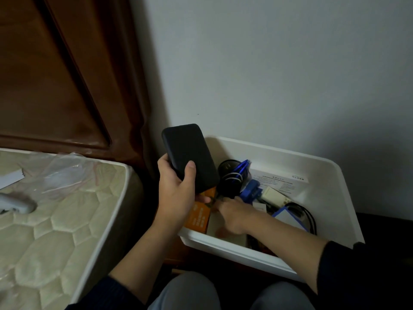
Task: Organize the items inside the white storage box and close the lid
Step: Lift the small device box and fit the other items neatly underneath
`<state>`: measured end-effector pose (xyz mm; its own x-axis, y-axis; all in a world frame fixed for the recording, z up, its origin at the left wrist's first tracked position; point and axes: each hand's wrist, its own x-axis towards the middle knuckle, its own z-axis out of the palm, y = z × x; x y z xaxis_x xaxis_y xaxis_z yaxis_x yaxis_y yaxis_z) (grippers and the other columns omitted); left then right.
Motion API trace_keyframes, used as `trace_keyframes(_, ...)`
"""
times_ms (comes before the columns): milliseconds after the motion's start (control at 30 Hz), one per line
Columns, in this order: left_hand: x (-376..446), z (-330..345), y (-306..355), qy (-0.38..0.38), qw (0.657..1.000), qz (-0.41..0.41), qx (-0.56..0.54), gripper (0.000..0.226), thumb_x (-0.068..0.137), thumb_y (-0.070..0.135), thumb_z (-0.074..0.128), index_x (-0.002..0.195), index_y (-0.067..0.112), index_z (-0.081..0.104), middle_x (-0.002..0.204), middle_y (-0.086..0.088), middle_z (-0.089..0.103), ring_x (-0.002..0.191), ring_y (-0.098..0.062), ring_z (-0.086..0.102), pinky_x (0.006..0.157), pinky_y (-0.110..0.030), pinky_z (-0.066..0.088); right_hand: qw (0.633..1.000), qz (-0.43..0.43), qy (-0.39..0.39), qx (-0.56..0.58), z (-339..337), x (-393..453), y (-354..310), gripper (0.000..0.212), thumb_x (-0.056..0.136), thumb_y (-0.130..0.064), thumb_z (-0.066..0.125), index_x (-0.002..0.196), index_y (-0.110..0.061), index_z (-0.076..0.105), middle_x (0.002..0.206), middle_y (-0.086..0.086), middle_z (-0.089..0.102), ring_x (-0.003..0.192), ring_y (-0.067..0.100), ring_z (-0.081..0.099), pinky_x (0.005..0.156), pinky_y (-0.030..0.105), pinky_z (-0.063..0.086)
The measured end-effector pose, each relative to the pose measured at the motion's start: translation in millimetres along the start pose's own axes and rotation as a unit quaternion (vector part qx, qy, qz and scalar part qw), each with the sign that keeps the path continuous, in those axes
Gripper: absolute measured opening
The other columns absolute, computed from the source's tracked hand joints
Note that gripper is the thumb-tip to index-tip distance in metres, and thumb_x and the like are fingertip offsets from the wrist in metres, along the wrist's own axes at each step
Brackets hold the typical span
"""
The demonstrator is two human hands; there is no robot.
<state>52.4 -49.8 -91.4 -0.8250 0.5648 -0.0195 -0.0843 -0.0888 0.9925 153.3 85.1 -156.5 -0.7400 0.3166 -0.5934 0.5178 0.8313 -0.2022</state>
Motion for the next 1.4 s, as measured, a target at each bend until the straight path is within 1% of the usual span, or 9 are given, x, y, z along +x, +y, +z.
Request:
trace_keyframes(200,2,-2,-2,-0.007,1.000,-0.013,-0.027,0.042,0.106,0.031,0.062,0.138,0.041,0.037,0.133,0.000,0.059,0.101,-0.025,0.079,0.055,-0.040,0.064,0.999,0.012,-0.025,0.020,3,5,0,0.071,0.097,-0.017,0.063,0.159,-0.023,0.029,0.158,0.010,0.035,0.144,0.037,0.027,0.117,0.050,0.036)
trace_keyframes(533,5,-2,-7,-0.005,0.999,-0.013,-0.035,0.039,0.105,0.032,0.063,0.133,0.043,0.040,0.131,0.001,0.059,0.099,-0.025,0.079,0.055,-0.041,0.064,0.998,0.008,0.015,0.061,-8,-13,13,0.096,0.077,-0.040,0.088,0.153,-0.026,0.032,0.145,0.005,0.045,0.138,0.029,0.036,0.110,0.046,0.045)
trace_keyframes(633,5,-2,-6,-0.009,0.999,-0.013,-0.036,0.038,0.105,0.032,0.063,0.132,0.045,0.040,0.130,0.001,0.061,0.099,-0.025,0.080,0.056,-0.041,0.064,0.996,-0.009,0.010,0.090,-13,-20,23,0.061,0.076,-0.046,0.089,0.127,-0.029,0.061,0.125,-0.003,0.060,0.116,0.017,0.057,0.094,0.036,0.055)
trace_keyframes(800,2,-1,-4,-0.004,0.999,-0.005,-0.036,0.038,0.106,0.031,0.062,0.134,0.045,0.040,0.127,0.003,0.062,0.099,-0.024,0.080,0.055,-0.041,0.064,0.984,-0.052,0.074,0.153,-41,-52,51,0.036,0.079,-0.038,0.089,0.108,-0.031,0.068,0.104,-0.012,0.071,0.093,0.009,0.068,0.080,0.029,0.056)
trace_keyframes(900,0,0,-2,0.001,1.000,0.001,-0.024,0.038,0.106,0.034,0.061,0.135,0.046,0.039,0.127,0.004,0.061,0.101,-0.021,0.079,0.056,-0.040,0.064,0.938,-0.059,0.127,0.317,-71,-73,79,0.037,0.083,-0.028,0.088,0.115,-0.023,0.071,0.104,-0.002,0.080,0.095,0.019,0.077,0.087,0.043,0.063)
trace_keyframes(1033,0,1,-2,-0.001,1.000,-0.001,-0.010,0.037,0.108,0.036,0.057,0.139,0.042,0.037,0.125,0.002,0.060,0.097,-0.016,0.078,0.053,-0.037,0.062,0.794,-0.109,0.107,0.588,-99,-90,93,0.043,0.091,-0.030,0.076,0.129,-0.011,0.069,0.122,0.012,0.076,0.112,0.032,0.074,0.089,0.043,0.063)
trace_keyframes(1167,-1,5,2,-0.024,0.999,-0.028,-0.032,0.017,0.111,0.038,0.049,0.126,0.045,0.046,0.125,-0.001,0.061,0.087,-0.018,0.079,0.048,-0.035,0.060,0.709,-0.117,0.076,0.691,-104,-83,63,0.057,0.090,-0.038,0.074,0.138,-0.009,0.061,0.130,0.012,0.072,0.120,0.031,0.070,0.090,0.046,0.061)
trace_keyframes(1300,-8,14,6,-0.052,0.991,-0.080,-0.093,0.034,0.106,0.059,0.045,0.129,0.035,0.051,0.116,-0.009,0.072,0.080,-0.027,0.079,0.049,-0.037,0.057,0.720,-0.109,0.087,0.679,-95,-72,14,0.053,0.088,-0.038,0.079,0.136,-0.022,0.063,0.124,0.004,0.076,0.113,0.025,0.074,0.084,0.047,0.063)
trace_keyframes(1400,-13,16,8,-0.060,0.990,-0.082,-0.102,0.061,0.088,0.063,0.071,0.135,0.031,0.048,0.101,0.009,0.076,0.084,-0.023,0.080,0.053,-0.040,0.060,0.763,-0.094,0.164,0.618,-90,-67,-10,0.054,0.088,-0.050,0.079,0.135,-0.029,0.061,0.119,-0.003,0.076,0.105,0.018,0.075,0.082,0.044,0.065)
